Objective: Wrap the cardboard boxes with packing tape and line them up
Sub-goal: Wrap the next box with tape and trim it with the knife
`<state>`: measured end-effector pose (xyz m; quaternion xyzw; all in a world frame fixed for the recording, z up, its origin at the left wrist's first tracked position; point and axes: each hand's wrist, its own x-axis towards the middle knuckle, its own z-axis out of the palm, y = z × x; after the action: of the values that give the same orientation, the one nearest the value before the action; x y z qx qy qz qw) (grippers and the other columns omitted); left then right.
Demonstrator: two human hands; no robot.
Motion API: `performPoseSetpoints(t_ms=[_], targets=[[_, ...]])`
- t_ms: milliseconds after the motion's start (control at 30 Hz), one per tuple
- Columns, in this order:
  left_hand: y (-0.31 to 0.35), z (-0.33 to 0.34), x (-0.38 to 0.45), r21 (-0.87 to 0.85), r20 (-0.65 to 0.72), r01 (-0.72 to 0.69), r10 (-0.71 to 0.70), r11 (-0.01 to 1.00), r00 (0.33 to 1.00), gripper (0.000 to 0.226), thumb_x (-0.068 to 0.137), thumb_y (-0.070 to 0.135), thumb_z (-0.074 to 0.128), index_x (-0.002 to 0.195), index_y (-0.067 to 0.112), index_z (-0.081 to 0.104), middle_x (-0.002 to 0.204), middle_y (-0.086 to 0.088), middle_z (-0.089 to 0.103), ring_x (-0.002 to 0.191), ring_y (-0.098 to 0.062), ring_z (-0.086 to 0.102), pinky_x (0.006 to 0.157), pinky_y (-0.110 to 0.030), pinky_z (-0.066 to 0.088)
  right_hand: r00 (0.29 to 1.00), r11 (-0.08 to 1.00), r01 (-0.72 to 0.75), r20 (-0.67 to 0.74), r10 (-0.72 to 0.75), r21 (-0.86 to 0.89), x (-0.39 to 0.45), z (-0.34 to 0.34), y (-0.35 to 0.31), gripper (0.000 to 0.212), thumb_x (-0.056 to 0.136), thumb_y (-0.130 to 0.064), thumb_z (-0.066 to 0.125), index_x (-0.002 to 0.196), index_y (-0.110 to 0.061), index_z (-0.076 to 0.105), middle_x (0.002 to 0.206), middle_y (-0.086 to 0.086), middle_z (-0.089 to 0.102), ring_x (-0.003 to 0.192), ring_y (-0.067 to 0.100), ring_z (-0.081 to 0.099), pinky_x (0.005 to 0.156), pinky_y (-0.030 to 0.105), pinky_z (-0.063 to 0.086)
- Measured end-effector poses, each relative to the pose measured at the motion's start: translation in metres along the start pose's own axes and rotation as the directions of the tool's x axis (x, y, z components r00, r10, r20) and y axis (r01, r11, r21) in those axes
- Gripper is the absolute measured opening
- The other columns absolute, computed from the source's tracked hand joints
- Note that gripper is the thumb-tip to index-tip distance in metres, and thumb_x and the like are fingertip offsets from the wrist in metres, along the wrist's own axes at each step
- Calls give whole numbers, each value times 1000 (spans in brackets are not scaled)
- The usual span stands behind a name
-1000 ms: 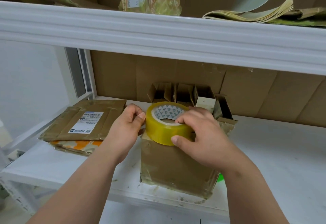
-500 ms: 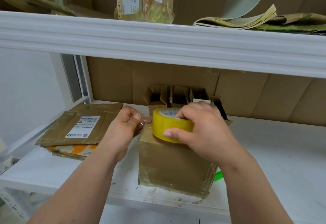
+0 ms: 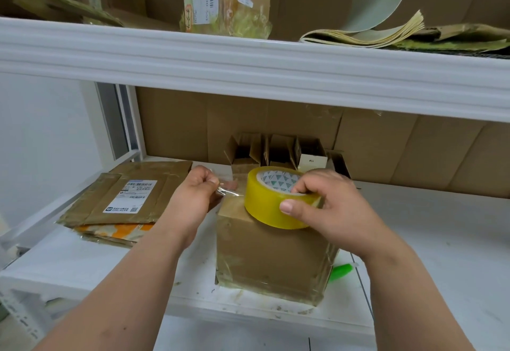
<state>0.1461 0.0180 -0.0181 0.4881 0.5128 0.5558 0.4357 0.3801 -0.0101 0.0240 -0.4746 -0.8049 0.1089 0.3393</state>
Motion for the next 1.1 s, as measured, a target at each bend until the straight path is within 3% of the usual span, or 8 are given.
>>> performPoseSetpoints(t_ms=[133, 300, 467, 567, 667, 800, 1000, 1100], targets=[[1, -3, -1, 105, -26, -24, 26, 994, 999, 17, 100, 19, 44, 85, 20, 51, 83, 2, 75, 80, -16, 65, 78, -31, 48, 986, 986, -63, -145, 86, 154, 3, 0, -3, 45, 59, -77, 61, 75, -36, 62, 75, -11, 59, 94, 26, 53, 73, 31, 37], [2, -5, 0, 125, 0, 0, 0, 992, 1000, 17, 102, 14, 44, 89, 17, 55, 90, -3, 74, 85, -21, 63, 78, -33, 48, 985, 970, -24, -158, 64, 241, 0, -18, -6, 32, 75, -55, 72, 68, -24, 65, 64, -7, 59, 62, 6, 51, 56, 23, 38], [11, -3, 1, -25, -6, 59, -59, 998, 998, 17, 102, 4, 37, 89, 9, 47, 92, -13, 76, 91, -26, 71, 83, -34, 53, 998, 951, -66, -3, 70, 301, -2, -27, -6, 18, 69, -40, 61, 71, -23, 67, 63, -6, 58, 62, 8, 50, 60, 30, 37], [15, -1, 6, -77, -74, 131, -137, 988, 988, 19, 102, 1, 34, 91, 9, 48, 85, -18, 75, 81, -24, 72, 75, -30, 54, 998, 949, -51, -8, 56, 310, -2, -28, 0, 37, 63, -57, 61, 71, -22, 64, 64, 0, 57, 64, 10, 49, 60, 31, 36], [10, 1, 5, -125, -71, 142, -152, 982, 986, 21, 105, 6, 30, 97, 6, 50, 86, -20, 75, 86, -27, 73, 90, -41, 55, 998, 945, -68, 13, 67, 321, -6, -26, 7, 47, 63, -66, 62, 73, -21, 60, 79, 12, 60, 70, 13, 51, 65, 33, 37], [16, 6, -7, -118, -47, 115, -122, 986, 991, 53, 102, 0, 34, 61, 7, 68, 106, -26, 71, 107, -34, 66, 105, -44, 46, 995, 914, -89, 70, 66, 396, -12, -29, 17, 40, 63, -59, 64, 71, -19, 60, 86, 10, 62, 89, 17, 60, 75, 35, 41], [10, 0, -9, 52, -45, -7, 9, 999, 999, 17, 101, 4, 36, 90, 8, 47, 84, -1, 77, 90, -6, 70, 89, -26, 47, 993, 927, -5, -111, 50, 374, -14, -25, 19, 41, 66, -63, 63, 70, -22, 60, 64, -13, 53, 63, 2, 47, 55, 13, 35], [14, 4, -11, 141, -32, -32, 37, 989, 999, 14, 100, 3, 39, 97, -2, 52, 63, 15, 70, 59, 10, 61, 56, -5, 42, 967, 940, 2, -240, 85, 340, -13, -31, 18, 44, 63, -65, 65, 67, -21, 61, 58, -9, 50, 54, 1, 43, 49, 11, 32]])
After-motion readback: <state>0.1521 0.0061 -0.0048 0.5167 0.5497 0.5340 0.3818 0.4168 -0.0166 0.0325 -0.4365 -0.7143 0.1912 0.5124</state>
